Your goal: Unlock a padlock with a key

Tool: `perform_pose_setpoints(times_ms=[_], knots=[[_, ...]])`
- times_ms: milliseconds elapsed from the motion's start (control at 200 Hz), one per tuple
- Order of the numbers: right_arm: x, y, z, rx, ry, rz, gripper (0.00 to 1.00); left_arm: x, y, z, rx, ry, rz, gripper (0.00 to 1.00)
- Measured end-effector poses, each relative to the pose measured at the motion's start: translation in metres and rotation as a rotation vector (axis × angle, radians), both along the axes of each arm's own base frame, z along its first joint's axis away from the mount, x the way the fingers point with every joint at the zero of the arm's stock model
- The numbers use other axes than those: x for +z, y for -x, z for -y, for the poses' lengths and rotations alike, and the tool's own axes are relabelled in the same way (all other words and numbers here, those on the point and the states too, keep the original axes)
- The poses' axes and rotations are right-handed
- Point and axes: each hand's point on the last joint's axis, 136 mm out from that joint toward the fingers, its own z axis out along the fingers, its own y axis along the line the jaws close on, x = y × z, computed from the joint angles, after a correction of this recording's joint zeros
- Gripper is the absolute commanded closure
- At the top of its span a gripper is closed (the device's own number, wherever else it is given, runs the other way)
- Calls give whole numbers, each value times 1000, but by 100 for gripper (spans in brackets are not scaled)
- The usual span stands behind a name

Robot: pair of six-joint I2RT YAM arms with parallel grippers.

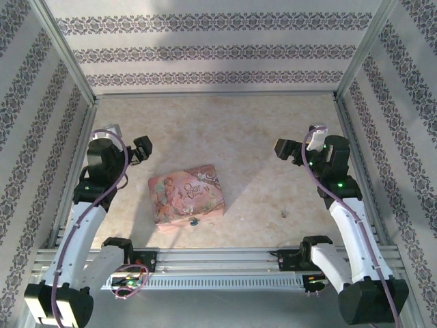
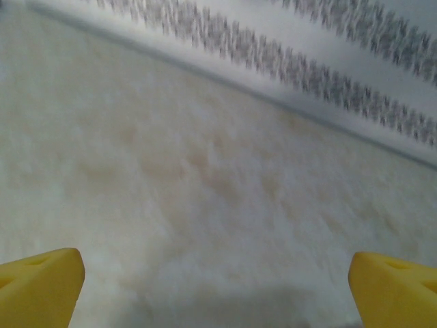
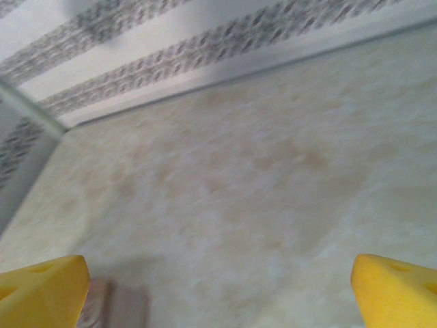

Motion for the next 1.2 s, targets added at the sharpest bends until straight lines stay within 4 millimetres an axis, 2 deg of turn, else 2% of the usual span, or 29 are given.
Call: perform_pose_setpoints(times_ms=[85, 225, 350, 470, 620, 780, 995, 1199], knots=[[-8, 14, -24, 92, -48, -77, 2, -26, 23, 4, 3, 51, -146, 1], [-31, 43, -81, 297, -78, -217, 1, -60, 62, 5, 24, 91, -350, 1], [-63, 72, -132, 472, -43, -355, 2, -82, 86, 15, 13, 166, -462, 1], [-96, 92, -165, 565, -8, -482, 2, -102, 106, 28, -6, 255, -532, 1], [-124, 100, -189, 608, 13, -568, 2, -122, 122, 44, -32, 370, -607, 1], [-147, 103, -210, 645, 22, -642, 2, -138, 129, 57, -50, 463, -661, 1], [-148, 95, -230, 664, -5, -635, 2, -147, 127, 84, -123, 551, -680, 1], [-147, 77, -230, 610, -1, -627, 2, -153, 121, 97, -134, 522, -712, 1]])
